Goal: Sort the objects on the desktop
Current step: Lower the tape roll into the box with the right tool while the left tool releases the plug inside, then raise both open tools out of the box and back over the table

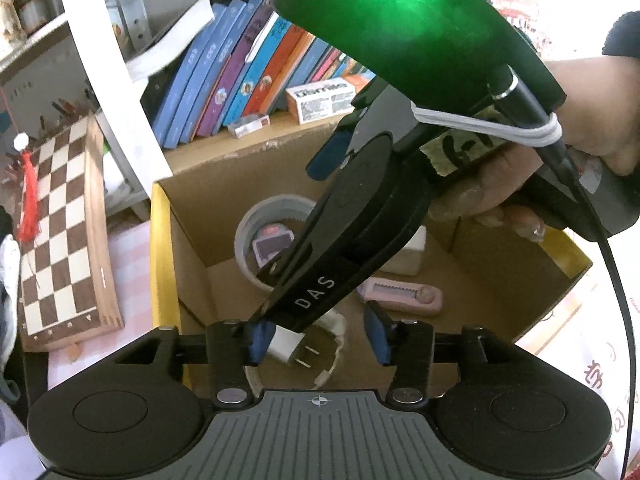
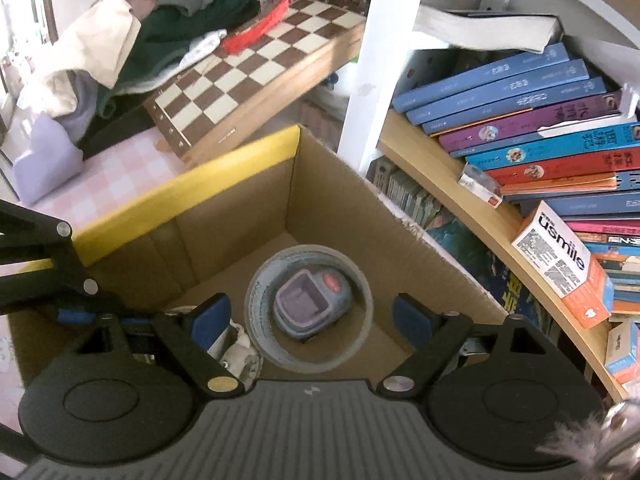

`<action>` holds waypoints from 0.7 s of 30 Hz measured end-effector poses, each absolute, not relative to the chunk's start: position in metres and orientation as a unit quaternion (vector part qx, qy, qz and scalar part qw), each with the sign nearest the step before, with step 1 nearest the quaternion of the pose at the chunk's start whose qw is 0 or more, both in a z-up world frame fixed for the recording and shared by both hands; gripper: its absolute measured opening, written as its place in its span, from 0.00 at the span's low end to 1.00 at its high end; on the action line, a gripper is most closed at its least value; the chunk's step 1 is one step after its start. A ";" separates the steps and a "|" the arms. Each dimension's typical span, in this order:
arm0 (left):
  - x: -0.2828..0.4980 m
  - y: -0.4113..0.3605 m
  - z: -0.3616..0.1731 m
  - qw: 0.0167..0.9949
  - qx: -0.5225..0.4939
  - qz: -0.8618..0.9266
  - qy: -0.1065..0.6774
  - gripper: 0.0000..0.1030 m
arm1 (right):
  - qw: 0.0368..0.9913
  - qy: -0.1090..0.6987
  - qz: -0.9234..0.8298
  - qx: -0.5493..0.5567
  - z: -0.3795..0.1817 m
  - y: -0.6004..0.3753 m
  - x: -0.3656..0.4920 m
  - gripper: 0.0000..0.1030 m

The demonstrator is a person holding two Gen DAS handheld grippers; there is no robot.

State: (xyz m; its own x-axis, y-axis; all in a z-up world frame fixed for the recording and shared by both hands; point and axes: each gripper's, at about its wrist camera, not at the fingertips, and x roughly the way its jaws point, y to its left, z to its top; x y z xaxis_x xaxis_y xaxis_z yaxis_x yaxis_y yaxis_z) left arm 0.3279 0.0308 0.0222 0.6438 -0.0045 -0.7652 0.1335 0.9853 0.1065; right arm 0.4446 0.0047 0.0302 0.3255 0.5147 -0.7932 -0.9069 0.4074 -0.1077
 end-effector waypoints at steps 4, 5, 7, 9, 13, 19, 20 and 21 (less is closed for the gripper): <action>0.321 0.027 0.031 0.910 0.080 -0.035 0.406 0.61 | 0.772 0.342 0.462 -0.271 0.040 -0.002 0.440 0.86; 0.319 0.027 0.033 0.912 0.080 -0.034 0.402 0.65 | 0.774 0.340 0.461 -0.268 0.043 -0.004 0.439 0.86; 0.315 0.026 0.037 0.915 0.080 -0.033 0.394 0.73 | 0.780 0.335 0.457 -0.264 0.048 -0.008 0.435 0.86; 0.311 0.025 0.041 0.919 0.078 -0.033 0.386 0.75 | 0.789 0.328 0.450 -0.261 0.054 -0.014 0.431 0.86; 0.302 0.028 0.048 0.926 0.068 -0.026 0.371 0.79 | 0.804 0.320 0.441 -0.239 0.068 -0.027 0.425 0.87; 0.282 0.032 0.062 0.937 0.049 -0.022 0.345 0.82 | 0.827 0.309 0.425 -0.202 0.087 -0.048 0.412 0.88; 0.278 0.032 0.064 0.939 0.046 -0.023 0.340 0.83 | 0.829 0.307 0.422 -0.198 0.090 -0.051 0.409 0.88; 0.275 0.033 0.067 0.941 0.043 -0.024 0.335 0.83 | 0.832 0.305 0.420 -0.195 0.093 -0.054 0.405 0.88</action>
State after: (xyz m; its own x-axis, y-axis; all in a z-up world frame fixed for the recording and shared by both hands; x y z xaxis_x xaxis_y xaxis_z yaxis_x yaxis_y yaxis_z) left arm 0.2750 0.0326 0.0672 0.7740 -0.0154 -0.6330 0.0730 0.9952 0.0651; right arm 0.4052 -0.0537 0.0926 0.4612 0.5798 -0.6717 -0.8176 0.5717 -0.0679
